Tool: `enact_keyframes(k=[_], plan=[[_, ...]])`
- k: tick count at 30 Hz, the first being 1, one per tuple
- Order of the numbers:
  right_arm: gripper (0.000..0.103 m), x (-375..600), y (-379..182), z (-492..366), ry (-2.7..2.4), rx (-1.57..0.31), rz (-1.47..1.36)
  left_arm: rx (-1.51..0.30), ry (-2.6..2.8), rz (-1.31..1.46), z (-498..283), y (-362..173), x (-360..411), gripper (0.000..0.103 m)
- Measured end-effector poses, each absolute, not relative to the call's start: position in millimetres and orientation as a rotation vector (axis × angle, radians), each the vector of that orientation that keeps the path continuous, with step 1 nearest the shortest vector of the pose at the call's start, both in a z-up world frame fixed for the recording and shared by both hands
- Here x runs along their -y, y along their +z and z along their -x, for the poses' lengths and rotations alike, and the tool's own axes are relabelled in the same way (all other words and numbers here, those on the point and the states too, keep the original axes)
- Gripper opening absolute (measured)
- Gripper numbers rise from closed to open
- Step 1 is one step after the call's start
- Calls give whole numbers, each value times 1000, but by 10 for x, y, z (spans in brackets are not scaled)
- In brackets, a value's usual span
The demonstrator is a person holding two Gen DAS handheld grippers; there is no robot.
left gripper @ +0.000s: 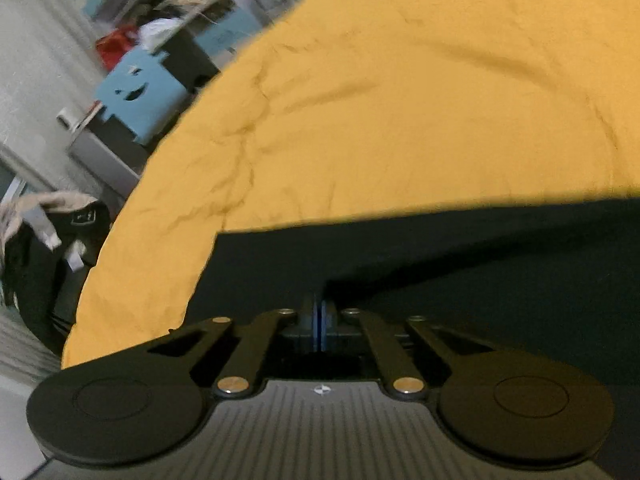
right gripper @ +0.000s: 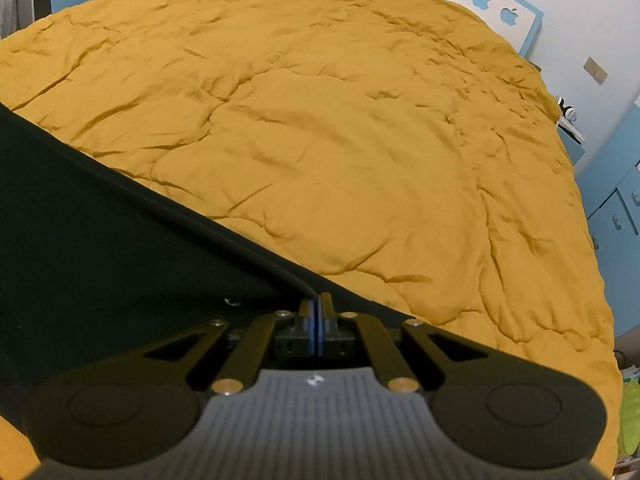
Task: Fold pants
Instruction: 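Lift both hems and carry them toward the waistband, folding the pants lengthwise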
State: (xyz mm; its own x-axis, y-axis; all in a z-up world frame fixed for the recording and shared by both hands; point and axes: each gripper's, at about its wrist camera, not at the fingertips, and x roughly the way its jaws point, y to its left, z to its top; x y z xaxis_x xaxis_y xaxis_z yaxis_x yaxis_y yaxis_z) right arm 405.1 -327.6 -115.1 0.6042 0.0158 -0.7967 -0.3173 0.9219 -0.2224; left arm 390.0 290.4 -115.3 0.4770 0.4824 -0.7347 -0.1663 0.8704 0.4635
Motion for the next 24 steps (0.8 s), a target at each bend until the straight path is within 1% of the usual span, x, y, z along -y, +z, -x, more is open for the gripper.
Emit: enact_keyframes(k=[3,8,19,20,22,24], plan=[[0,3276,-1123,-4008,184,-901,366,-941,431,-281,-3877,-961,-2924,1],[0,3260,-1046,-3999,160,-898,386,-939,486,-250,-4020,-785,-2960,1],[0,3281,-1325,-4318,153,-961,360,-1052,509,-329,-4322,-1156,-2889,1],[0,3290,-1349,-4329,153,-962,353,-1059,509,-326,-4329,-1176,-2888,4],[0,3299,-1375,-4339,144,-948,350,-1049,524,-326,-4319,-1177,-2875,15],[0,3309,-1375,-4333,138,-929,345,-1002,538,-328,-4267,-1122,-2828,23]])
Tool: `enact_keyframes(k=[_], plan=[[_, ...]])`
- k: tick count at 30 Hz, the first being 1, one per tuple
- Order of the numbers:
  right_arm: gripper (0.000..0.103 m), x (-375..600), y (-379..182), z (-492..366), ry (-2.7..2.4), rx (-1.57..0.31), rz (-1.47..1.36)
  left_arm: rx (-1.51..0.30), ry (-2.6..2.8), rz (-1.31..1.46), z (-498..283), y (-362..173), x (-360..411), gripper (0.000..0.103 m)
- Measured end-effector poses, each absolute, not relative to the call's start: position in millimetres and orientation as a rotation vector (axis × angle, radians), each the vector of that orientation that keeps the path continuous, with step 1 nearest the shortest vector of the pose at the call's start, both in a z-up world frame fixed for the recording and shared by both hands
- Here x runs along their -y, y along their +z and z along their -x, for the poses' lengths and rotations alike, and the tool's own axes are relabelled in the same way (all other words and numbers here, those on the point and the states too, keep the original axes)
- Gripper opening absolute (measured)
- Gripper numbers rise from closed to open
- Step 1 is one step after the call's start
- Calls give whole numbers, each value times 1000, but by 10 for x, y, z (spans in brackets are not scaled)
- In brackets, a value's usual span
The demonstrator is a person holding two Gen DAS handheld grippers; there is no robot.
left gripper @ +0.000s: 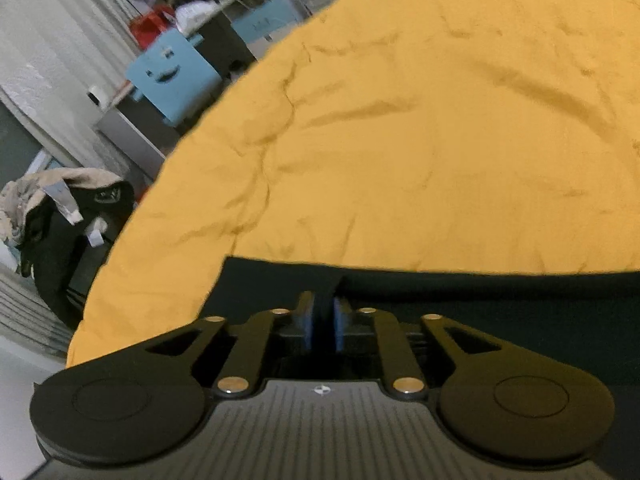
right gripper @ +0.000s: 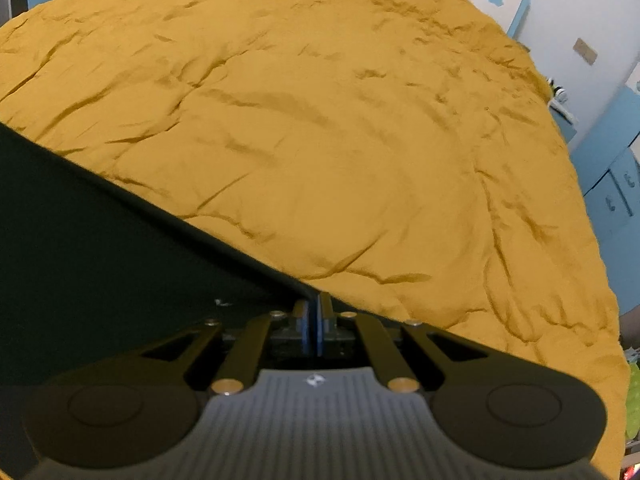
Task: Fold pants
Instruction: 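Lift both hems and carry them toward the waistband, folding the pants lengthwise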
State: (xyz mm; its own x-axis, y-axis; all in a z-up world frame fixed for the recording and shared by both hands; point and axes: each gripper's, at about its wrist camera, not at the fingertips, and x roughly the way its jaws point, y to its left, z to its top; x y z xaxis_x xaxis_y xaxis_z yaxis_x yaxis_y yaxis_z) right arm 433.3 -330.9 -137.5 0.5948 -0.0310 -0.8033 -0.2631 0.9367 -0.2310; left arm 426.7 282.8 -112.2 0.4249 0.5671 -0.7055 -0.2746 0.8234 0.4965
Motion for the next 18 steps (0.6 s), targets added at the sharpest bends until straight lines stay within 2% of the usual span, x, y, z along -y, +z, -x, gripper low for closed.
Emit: enact_keyframes(k=[1,2,3,4,5,12,18], plan=[[0,3320,-1365,-4319,136,-919,344,-982,541,-327,-4234,-1081,-2807,30],[10,3335,-1345,-4302,133,-910,347,-965,541,-321,-4204,-1034,-2786,36],[20,3363,-1314,-4275,114,-893,358,-949,540,-313,-4163,-983,-2758,37],[38,3394,-1277,-4251,89,-876,368,-937,536,-306,-4128,-934,-2731,37],[41,3449,-1237,-4228,69,-866,366,-926,534,-300,-4084,-886,-2700,37],[37,4101,-1006,-3979,146,-869,122,-909,524,-200,-3877,-691,-2594,37],[37,4281,-1124,-4041,245,-853,1,-941,531,-137,-3832,-692,-2527,38]])
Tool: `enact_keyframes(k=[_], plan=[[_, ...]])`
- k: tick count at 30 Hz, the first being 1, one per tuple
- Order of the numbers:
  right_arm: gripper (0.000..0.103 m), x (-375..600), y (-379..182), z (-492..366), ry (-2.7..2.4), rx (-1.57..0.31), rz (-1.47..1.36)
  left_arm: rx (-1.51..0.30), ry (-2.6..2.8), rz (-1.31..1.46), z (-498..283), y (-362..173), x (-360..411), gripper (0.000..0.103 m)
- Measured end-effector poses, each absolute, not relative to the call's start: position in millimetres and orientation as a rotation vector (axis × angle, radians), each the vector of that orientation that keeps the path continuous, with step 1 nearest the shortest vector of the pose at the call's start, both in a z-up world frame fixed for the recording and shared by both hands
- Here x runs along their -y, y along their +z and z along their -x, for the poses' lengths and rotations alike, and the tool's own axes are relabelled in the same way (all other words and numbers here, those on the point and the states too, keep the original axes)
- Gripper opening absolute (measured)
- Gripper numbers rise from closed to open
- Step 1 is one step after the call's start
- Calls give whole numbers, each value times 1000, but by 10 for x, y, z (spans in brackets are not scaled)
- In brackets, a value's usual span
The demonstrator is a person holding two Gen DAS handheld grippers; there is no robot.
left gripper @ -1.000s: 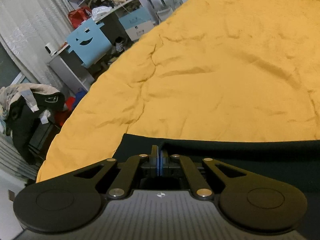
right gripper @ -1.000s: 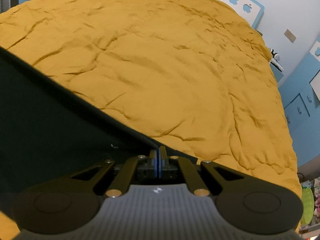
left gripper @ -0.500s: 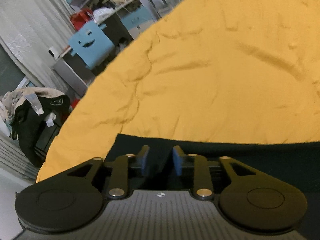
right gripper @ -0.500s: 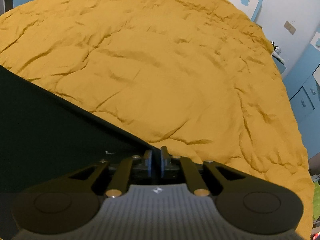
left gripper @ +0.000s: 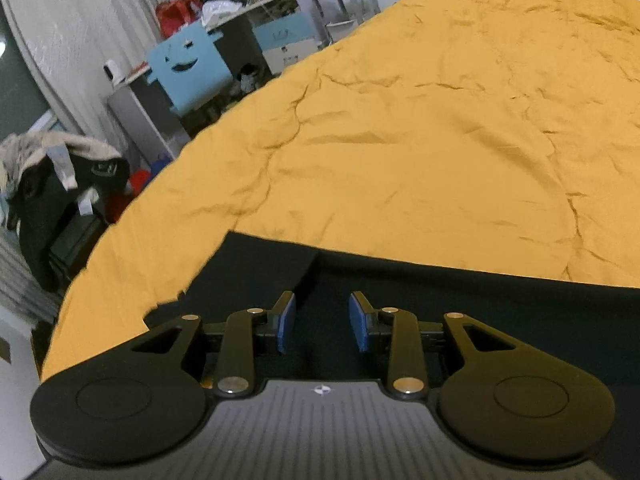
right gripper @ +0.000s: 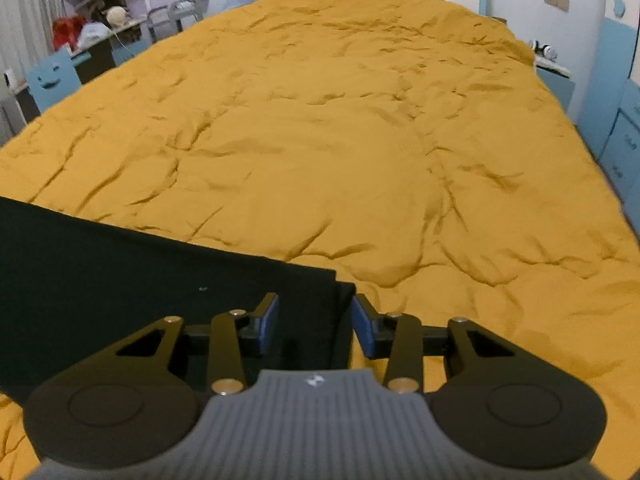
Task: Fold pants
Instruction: 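Lift both hems and carry them toward the waistband, folding the pants lengthwise, then lower the hems onto the waistband and open both grippers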
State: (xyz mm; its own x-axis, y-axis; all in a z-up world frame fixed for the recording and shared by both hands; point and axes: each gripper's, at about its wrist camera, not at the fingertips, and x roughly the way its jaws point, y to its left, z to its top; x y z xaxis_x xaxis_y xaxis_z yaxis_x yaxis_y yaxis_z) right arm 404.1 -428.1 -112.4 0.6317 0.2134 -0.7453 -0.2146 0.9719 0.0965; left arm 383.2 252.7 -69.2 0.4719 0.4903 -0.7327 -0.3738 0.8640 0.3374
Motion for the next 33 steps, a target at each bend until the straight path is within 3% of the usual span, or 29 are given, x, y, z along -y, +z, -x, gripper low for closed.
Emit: enact_keyframes(k=[9,14,16,19,20,22,29,33], plan=[[36,4505,-1470,-4538,344,-896,-173,-985,459,-240,-3953,-818,-2364,40],[5,4610,-1499,-4557,367,-898,-250,-1031,470,-300,-4101,-997,-2448,42],[1,4648,-1470,-4516,365,-891,-272,-1043,475,-311,-4147,-1065,-2490,42],[0,4602,-1379,-4428,347,-872,-262,-1059,477,-312,-4180,-1170,-2537,38],[0,4554,-1321,-4389,328,-858,-232,-1058,471,-304,-4183,-1197,-2538,24],[0,4496,-1198,-4337,280,-846,-185,-1054,449,-287,-4193,-1215,-2513,5],[0,4345,-1317,-4486,188,-929,-80,-1008,417,-253,-4227,-1181,-2396,5],[0,4357,-1369,-4495,149,-950,-105,-956,398,-254,-4115,-1063,-2303,13]])
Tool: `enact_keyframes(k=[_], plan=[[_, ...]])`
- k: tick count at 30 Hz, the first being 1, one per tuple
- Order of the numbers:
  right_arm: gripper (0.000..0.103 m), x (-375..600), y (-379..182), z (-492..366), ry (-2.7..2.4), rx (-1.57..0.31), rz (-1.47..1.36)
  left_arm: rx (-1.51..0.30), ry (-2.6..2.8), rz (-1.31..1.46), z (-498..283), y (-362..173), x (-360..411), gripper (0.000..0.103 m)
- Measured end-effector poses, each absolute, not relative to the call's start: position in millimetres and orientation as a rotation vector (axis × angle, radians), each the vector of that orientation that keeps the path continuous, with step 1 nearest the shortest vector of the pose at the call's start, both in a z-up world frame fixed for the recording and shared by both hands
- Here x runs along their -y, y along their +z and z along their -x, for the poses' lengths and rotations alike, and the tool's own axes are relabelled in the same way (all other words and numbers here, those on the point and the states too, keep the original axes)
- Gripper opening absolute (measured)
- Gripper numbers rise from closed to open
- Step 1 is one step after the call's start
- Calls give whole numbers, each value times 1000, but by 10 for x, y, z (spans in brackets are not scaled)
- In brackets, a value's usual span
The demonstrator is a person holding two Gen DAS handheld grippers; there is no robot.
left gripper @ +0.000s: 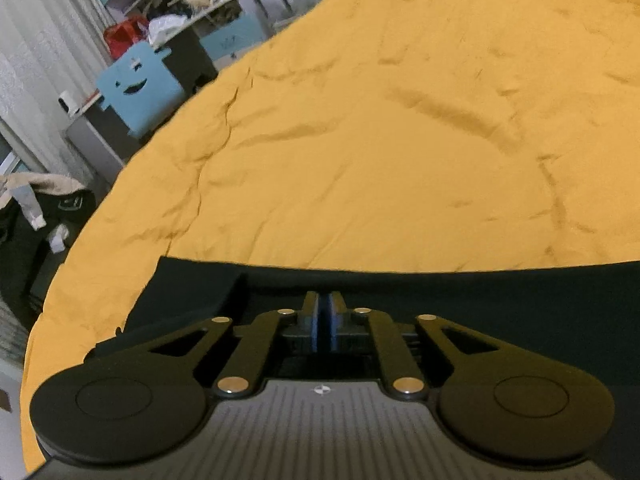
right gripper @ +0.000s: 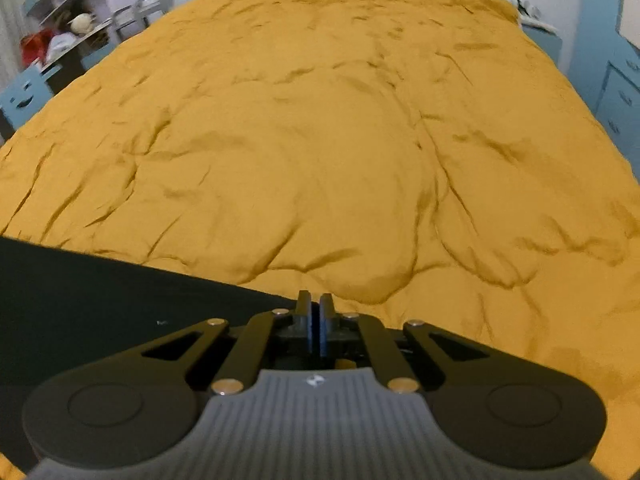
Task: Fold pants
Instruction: 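Lower the hems onto the waistband and open both grippers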
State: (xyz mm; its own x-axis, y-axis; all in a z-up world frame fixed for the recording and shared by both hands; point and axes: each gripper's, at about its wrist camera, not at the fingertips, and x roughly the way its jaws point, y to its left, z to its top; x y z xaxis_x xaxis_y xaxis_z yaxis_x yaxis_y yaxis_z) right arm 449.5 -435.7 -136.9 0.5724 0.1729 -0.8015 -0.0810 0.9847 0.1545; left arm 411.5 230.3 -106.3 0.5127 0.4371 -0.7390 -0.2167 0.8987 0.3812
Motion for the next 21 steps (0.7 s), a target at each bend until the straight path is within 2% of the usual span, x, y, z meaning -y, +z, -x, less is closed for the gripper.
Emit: enact_keyframes(k=[4,5,9,11,12,14,15,17,21], plan=[[11,4412,-1167,-4294,150,-955,-132,-927,387,-208,-3992,-862,-2224,13],[21,4423,-1112,-4200,155,-951,-141,-924,390,-183,-3951,-817,-2214,13],[29,4507,-972,-3742,140,-983,-254,-908,375,-101,-3781,-698,-2126,13],[41,4560,-990,-3556,132,-1007,-316,-905,368,-85,-3678,-673,-2063,13],[41,4592,-1030,-3483,137,-1019,-349,-906,363,-81,-3631,-663,-2035,13],[40,4622,-1110,-3382,137,-1032,-379,-905,355,-71,-3540,-641,-1987,13],[34,4630,-1143,-3352,139,-1042,-391,-903,353,-59,-3484,-623,-1969,13],[0,4639,-1133,-3288,132,-1025,-375,-900,351,-34,-3379,-573,-1951,13],[0,4669,-1015,-3244,150,-1019,-290,-893,350,-36,-3201,-460,-1921,13]])
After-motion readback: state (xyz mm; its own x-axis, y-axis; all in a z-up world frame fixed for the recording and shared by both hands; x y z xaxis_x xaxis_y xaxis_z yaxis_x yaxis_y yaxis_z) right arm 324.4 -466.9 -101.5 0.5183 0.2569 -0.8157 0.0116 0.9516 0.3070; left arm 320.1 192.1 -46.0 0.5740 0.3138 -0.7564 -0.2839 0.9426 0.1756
